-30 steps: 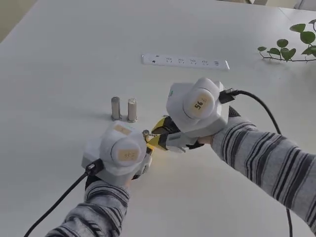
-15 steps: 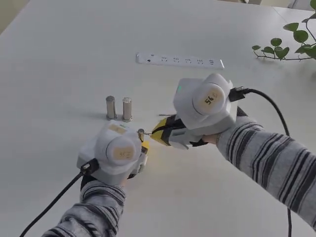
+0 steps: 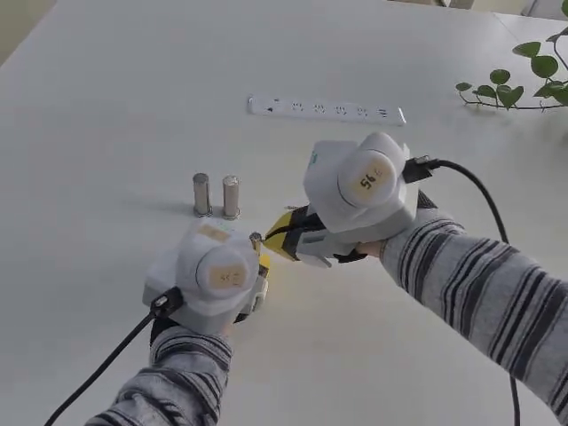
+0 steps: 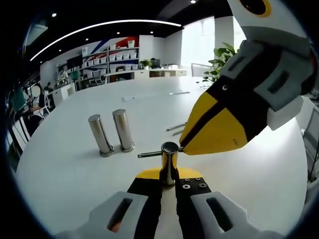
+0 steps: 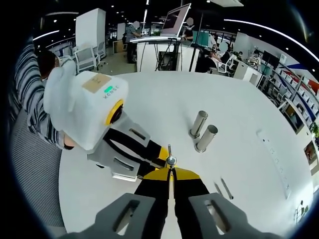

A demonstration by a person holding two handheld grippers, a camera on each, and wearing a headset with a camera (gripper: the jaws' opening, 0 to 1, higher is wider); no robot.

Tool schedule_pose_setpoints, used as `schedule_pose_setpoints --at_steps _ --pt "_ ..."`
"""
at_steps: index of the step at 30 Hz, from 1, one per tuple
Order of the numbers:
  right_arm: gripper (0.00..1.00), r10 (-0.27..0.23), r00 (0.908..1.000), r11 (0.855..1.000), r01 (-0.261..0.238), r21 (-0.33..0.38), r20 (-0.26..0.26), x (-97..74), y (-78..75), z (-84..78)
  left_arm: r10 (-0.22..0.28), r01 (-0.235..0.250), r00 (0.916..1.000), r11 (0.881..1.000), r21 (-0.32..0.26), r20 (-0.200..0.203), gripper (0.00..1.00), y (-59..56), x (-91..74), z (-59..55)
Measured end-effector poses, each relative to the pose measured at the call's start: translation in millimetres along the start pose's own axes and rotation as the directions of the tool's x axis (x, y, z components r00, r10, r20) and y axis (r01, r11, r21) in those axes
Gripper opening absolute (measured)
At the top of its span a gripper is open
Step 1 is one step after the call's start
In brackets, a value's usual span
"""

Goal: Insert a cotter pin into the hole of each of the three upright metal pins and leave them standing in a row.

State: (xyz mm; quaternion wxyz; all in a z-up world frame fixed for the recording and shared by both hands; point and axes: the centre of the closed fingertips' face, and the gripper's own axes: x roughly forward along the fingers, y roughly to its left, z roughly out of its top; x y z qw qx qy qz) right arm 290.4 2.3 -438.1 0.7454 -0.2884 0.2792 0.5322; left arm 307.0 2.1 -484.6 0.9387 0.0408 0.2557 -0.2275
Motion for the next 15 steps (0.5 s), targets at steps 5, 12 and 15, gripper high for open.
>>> schedule_pose_setpoints --at_steps 5,12,15 --pt "0.00 0.000 1.0000 1.000 0.000 0.005 0.007 0.2 -0.8 0.2 0.004 -0.004 1.0000 1.000 -0.003 0.001 0.05 0.1 -0.2 -0.1" --pt "0.02 -0.024 0.9990 0.997 0.021 0.069 0.037 -1.0 -4.0 0.8 0.015 -0.015 0.9999 1.000 0.000 0.004 0.05 0.3 -0.3 0.2" --pt "0.08 -0.040 0.9979 0.994 0.035 0.106 0.051 -3.5 -6.2 -1.3 0.006 -0.006 1.0000 1.000 0.003 0.005 0.05 0.1 -0.5 0.3"
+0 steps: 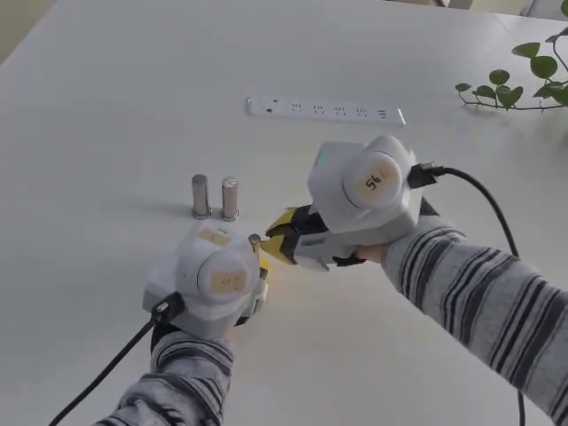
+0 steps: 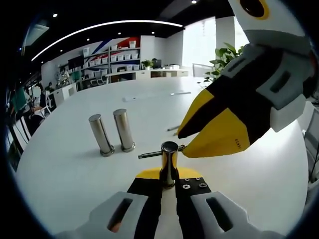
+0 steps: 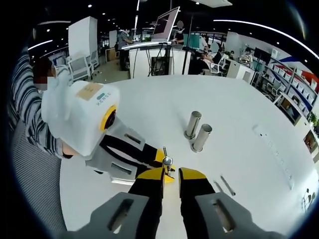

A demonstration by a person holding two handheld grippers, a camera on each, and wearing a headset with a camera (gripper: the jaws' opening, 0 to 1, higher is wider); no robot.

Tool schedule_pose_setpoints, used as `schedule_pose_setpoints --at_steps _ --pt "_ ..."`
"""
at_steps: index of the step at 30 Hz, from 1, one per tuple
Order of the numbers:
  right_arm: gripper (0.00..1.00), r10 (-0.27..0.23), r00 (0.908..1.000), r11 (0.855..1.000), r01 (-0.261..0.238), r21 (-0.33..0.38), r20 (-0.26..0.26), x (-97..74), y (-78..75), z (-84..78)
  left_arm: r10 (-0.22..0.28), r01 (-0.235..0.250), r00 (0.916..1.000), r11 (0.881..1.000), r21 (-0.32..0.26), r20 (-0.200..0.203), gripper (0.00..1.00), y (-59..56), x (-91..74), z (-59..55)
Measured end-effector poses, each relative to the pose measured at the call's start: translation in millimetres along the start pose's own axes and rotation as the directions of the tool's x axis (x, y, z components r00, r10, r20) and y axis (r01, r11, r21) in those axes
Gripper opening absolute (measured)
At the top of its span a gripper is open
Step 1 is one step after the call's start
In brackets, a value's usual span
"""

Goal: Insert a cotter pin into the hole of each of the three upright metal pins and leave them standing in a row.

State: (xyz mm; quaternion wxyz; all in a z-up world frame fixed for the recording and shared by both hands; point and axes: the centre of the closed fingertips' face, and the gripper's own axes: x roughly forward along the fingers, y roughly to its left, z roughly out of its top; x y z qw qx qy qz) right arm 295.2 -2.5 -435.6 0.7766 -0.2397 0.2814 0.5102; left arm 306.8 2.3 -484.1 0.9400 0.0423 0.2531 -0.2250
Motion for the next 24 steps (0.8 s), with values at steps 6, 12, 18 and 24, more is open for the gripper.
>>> schedule_pose_setpoints --at_steps 6,12,18,24 --pt "0.15 -0.048 0.9978 0.992 0.043 0.121 0.045 -8.6 -8.5 -1.4 -0.012 0.012 0.9999 1.000 0.004 -0.004 0.05 2.0 1.3 0.9" --pt "0.20 -0.098 0.9923 0.975 0.080 0.209 0.076 -16.8 -17.6 -5.4 -0.013 0.013 0.9999 1.000 -0.006 -0.008 0.05 9.2 0.1 1.9" --pt "0.22 -0.120 0.9877 0.956 0.088 0.278 0.100 -20.6 -19.4 -8.5 0.008 -0.009 1.0000 1.000 -0.013 -0.004 0.05 25.9 -2.8 7.7" --pt "0.23 -0.132 0.9858 0.939 0.090 0.331 0.104 -21.1 -17.3 -13.8 0.045 -0.046 0.9989 0.999 -0.021 -0.010 0.05 47.2 -6.0 7.9"
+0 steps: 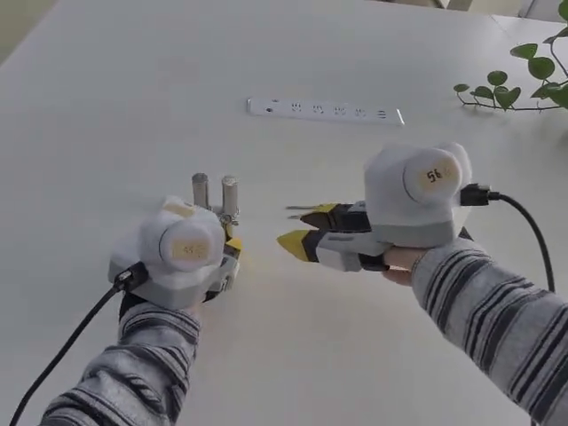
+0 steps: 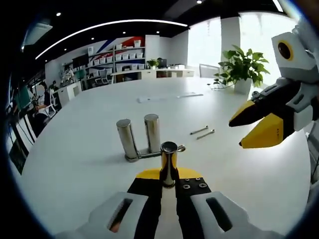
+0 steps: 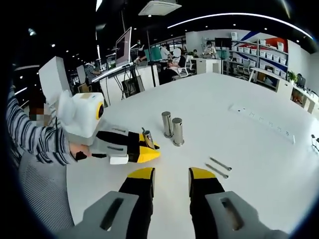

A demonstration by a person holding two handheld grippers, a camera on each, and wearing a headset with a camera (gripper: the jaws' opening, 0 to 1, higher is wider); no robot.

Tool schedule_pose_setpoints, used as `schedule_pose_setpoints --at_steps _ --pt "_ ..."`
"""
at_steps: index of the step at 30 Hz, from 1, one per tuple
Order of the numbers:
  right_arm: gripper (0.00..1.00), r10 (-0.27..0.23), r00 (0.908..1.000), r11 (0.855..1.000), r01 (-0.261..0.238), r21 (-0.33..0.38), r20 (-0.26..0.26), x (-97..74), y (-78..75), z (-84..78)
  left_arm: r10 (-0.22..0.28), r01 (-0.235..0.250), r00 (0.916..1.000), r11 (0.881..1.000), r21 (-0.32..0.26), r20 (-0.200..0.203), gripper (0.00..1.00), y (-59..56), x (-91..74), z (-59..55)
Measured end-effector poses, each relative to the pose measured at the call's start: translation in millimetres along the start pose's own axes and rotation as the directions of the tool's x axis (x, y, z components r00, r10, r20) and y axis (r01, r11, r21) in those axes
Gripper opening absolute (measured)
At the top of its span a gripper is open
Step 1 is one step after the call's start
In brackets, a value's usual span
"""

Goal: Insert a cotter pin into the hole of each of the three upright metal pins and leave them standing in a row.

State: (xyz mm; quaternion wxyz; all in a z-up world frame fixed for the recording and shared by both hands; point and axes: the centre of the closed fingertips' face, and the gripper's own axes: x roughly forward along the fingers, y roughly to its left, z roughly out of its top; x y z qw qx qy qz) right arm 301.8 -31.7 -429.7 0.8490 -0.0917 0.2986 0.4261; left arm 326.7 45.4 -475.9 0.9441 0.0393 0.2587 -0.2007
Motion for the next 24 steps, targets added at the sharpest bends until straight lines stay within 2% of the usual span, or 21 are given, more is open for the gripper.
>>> schedule_pose_setpoints --at_steps 4,10,16,20,24 --pt "0.23 -0.002 1.0000 1.000 0.002 0.017 0.001 -0.7 2.2 -3.4 0.017 -0.017 0.9998 1.000 0.002 -0.004 0.05 11.7 -2.1 -0.7" --pt "0.26 0.019 0.9996 1.000 -0.019 0.003 0.019 -0.2 8.7 -4.1 0.042 -0.042 0.9991 0.999 -0.027 -0.005 0.05 26.2 -1.0 -4.0" --pt "0.27 0.017 0.9996 1.000 -0.017 0.013 0.022 1.6 6.9 -5.8 0.062 -0.062 0.9980 0.998 -0.033 -0.015 0.05 34.3 -2.6 -7.0" --pt "0.27 0.015 0.9997 1.000 -0.016 0.010 0.018 1.5 5.4 -7.4 0.073 -0.074 0.9971 0.996 -0.041 -0.021 0.05 37.3 -3.7 -10.6" --pt "0.27 0.013 0.9998 1.000 -0.013 0.007 0.012 0.6 3.2 -10.5 0.074 -0.074 0.9972 0.997 -0.036 -0.015 0.05 38.2 -5.6 -9.6"
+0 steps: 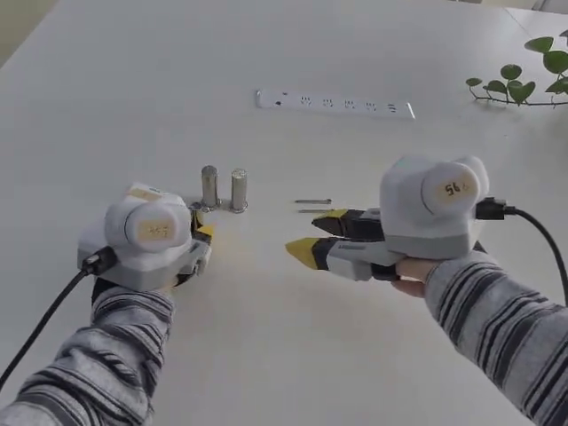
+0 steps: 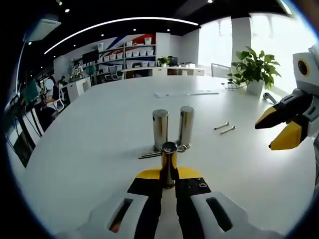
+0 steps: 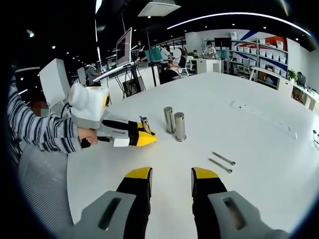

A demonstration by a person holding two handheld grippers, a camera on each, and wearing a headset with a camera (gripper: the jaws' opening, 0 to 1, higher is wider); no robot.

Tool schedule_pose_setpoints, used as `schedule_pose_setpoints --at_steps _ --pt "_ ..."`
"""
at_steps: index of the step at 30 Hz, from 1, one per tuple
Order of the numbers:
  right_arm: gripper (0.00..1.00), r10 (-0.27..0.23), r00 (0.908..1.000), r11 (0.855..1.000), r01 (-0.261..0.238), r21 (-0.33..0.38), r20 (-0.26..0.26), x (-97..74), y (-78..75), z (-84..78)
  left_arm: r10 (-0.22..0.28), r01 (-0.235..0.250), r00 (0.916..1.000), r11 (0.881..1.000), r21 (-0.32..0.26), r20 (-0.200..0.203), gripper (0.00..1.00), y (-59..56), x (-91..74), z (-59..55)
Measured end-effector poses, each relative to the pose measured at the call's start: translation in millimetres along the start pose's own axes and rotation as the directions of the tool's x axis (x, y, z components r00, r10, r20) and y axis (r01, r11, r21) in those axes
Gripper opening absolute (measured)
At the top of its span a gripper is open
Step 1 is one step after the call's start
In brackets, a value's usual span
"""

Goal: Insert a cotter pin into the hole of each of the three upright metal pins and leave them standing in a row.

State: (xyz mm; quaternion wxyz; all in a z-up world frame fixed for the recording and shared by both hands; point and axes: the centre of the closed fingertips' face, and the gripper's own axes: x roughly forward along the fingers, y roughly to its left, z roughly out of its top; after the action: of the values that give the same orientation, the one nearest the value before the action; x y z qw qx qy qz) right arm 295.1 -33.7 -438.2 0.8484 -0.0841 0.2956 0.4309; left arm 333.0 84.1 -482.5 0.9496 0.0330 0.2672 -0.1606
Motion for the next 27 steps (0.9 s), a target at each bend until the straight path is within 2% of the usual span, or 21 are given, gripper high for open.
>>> schedule_pose_setpoints --at_steps 11,27 --pt "0.27 -0.002 0.9999 1.000 0.002 0.019 -0.012 0.1 -0.8 -6.4 0.007 -0.007 0.9999 1.000 0.018 0.007 0.06 -2.7 -2.9 -0.2" --pt "0.29 0.001 0.9999 0.999 0.000 0.032 -0.014 3.0 -0.5 -7.4 0.049 -0.049 0.9988 0.998 -0.024 0.004 0.06 1.3 0.5 -2.8"
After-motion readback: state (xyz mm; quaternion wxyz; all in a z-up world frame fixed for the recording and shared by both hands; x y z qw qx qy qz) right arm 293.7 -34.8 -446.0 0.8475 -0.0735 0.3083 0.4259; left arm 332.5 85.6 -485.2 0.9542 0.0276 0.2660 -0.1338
